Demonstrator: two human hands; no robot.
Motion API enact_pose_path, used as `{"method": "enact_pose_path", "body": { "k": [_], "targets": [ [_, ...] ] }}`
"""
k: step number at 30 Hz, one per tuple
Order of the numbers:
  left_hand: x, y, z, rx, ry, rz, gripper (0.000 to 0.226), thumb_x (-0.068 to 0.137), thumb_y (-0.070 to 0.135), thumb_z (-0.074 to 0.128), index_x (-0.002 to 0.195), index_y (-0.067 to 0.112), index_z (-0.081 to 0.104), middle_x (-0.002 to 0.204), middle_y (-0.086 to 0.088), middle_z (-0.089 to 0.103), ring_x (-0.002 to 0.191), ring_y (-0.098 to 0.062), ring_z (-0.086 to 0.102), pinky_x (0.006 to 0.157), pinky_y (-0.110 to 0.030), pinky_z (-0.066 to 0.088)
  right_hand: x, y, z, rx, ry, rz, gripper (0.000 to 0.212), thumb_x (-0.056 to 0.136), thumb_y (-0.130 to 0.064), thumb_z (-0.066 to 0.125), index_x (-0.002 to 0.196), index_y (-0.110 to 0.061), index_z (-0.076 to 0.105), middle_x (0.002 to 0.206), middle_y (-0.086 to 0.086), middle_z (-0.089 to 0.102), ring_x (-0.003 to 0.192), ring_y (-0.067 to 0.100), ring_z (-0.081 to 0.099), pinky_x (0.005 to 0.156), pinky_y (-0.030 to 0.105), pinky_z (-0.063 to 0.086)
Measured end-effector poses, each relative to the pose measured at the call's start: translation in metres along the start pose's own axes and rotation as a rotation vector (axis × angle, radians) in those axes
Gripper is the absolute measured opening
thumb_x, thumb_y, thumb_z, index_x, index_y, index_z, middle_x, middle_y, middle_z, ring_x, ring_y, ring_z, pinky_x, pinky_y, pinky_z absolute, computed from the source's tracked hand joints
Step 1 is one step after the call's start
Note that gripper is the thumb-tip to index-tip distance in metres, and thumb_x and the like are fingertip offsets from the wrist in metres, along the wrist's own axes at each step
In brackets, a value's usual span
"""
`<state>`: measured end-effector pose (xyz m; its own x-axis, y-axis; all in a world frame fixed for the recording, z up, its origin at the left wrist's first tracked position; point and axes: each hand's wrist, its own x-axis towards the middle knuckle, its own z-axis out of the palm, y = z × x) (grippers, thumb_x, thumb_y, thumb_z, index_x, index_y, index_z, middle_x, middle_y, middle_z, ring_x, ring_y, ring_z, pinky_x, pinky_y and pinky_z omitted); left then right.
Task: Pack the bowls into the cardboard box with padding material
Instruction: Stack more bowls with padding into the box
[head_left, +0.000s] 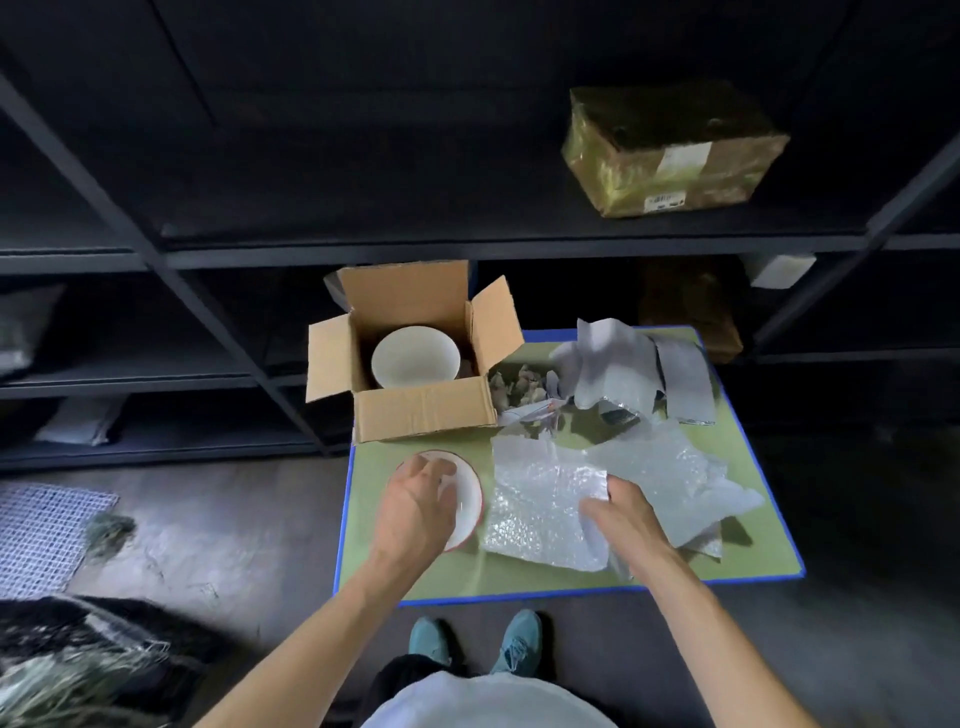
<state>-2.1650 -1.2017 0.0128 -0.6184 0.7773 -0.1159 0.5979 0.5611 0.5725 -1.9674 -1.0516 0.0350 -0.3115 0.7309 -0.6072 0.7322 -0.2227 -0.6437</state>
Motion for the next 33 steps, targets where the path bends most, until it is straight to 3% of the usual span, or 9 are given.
{"method": "enact_pose_path", "body": {
  "k": [3,7,11,16,22,28,33],
  "targets": [
    [-0.004,-0.019,-0.014,0.037,0.061,-0.052,0.028,0.094,0.018,0.057,0.122,0.016,0.061,0.108,-0.002,0.055,0.096,-0.025,0.056,0.069,-0.031,0.041,0.001,0.002,0.015,-0.029,-0.005,-0.025,0.018,0.078,-0.013,0.051,0.086,-0.02,0.066,0.086,0.007,0.07,0.088,0.034,0.066,0.07,0.034,0.048],
    [-0.003,-0.038,-0.025,0.105,0.029,-0.104,0.038,0.093,0.022,0.061,0.129,0.016,0.05,0.113,-0.003,0.05,0.103,-0.026,0.053,0.07,-0.034,0.044,-0.008,-0.005,0.029,-0.042,0.015,-0.018,0.023,0.084,-0.011,0.048,0.096,-0.022,0.064,0.089,0.004,0.068,0.08,0.025,0.061,0.07,0.033,0.046],
    [0.002,-0.05,-0.025,0.173,-0.112,-0.183,0.03,0.092,0.017,0.056,0.12,0.013,0.046,0.108,-0.006,0.048,0.08,-0.03,0.051,0.066,-0.036,0.04,-0.015,-0.005,0.035,-0.032,0.06,-0.018,0.03,0.088,-0.012,0.046,0.113,-0.02,0.06,0.089,-0.002,0.06,0.076,0.018,0.054,0.065,0.03,0.04],
    [0.008,-0.047,-0.027,0.077,-0.156,-0.18,0.015,0.094,0.002,0.043,0.107,0.007,0.049,0.093,-0.007,0.055,0.072,-0.026,0.051,0.061,-0.034,0.041,-0.02,0.0,0.034,-0.002,0.084,-0.009,0.017,0.087,-0.012,0.049,0.098,-0.02,0.06,0.082,0.005,0.054,0.071,0.019,0.047,0.065,0.032,0.036],
    [0.015,-0.041,-0.038,0.044,-0.137,-0.159,0.013,0.092,0.003,0.036,0.088,0.012,0.044,0.077,-0.004,0.059,0.059,-0.025,0.059,0.053,-0.037,0.048,-0.017,0.006,0.029,0.053,0.105,-0.002,0.028,0.084,-0.005,0.047,0.094,-0.022,0.067,0.089,0.004,0.071,0.087,0.03,0.064,0.072,0.034,0.049],
    [0.013,-0.011,-0.045,-0.059,-0.217,-0.076,0.011,0.097,0.015,0.042,0.099,0.013,0.052,0.085,-0.005,0.066,0.068,-0.026,0.066,0.059,-0.039,0.054,-0.019,0.009,0.022,0.151,0.091,0.02,0.027,0.085,-0.004,0.046,0.094,-0.018,0.067,0.089,0.005,0.068,0.08,0.023,0.057,0.069,0.032,0.043],
    [0.017,0.018,-0.046,-0.174,-0.303,-0.015,0.013,0.095,0.014,0.042,0.103,0.018,0.051,0.078,-0.006,0.069,0.047,-0.019,0.066,0.051,-0.029,0.052,-0.021,0.007,0.018,0.236,0.069,0.051,0.029,0.073,-0.008,0.051,0.092,-0.019,0.068,0.092,0.005,0.07,0.092,0.028,0.062,0.074,0.033,0.048]
  ]
}}
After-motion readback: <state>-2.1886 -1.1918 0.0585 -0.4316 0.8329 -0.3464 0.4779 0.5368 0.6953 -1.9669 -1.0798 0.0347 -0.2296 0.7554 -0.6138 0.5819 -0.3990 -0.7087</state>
